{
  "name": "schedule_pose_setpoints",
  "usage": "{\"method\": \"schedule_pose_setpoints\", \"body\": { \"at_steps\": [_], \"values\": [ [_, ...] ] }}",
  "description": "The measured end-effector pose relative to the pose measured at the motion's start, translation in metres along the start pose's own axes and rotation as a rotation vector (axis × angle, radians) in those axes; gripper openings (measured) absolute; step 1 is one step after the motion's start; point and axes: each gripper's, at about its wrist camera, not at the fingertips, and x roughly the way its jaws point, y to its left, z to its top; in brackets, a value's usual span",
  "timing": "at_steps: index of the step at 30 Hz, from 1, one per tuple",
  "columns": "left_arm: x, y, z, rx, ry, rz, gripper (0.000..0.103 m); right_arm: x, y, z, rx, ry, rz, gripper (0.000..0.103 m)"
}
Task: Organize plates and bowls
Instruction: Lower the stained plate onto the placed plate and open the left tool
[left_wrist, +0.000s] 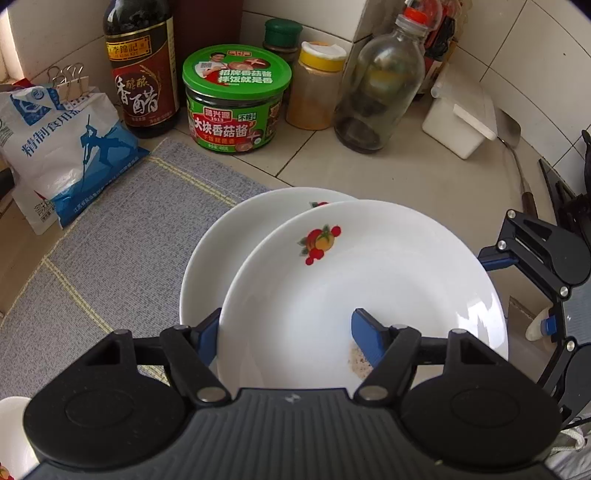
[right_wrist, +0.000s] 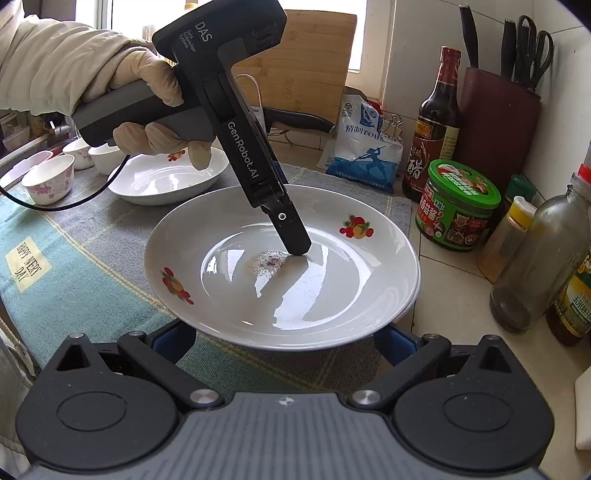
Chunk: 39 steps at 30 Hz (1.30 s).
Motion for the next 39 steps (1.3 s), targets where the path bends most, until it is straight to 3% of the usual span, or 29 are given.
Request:
{"method": "schedule_pose_setpoints", "body": {
  "at_steps": [17, 39],
  "values": [
    [0.020, 0.006, 0.016, -0.009, 0.025, 0.009, 0.073, -0.001, -0.011, 0.003, 0.084, 0.020, -0.019, 0.103],
    [0.023, 0.005, 0.022, 0.046, 0.065, 0.030, 0.072, 0.000, -0.009, 0.006, 0.067, 0.034, -0.031, 0.103]
  ]
}}
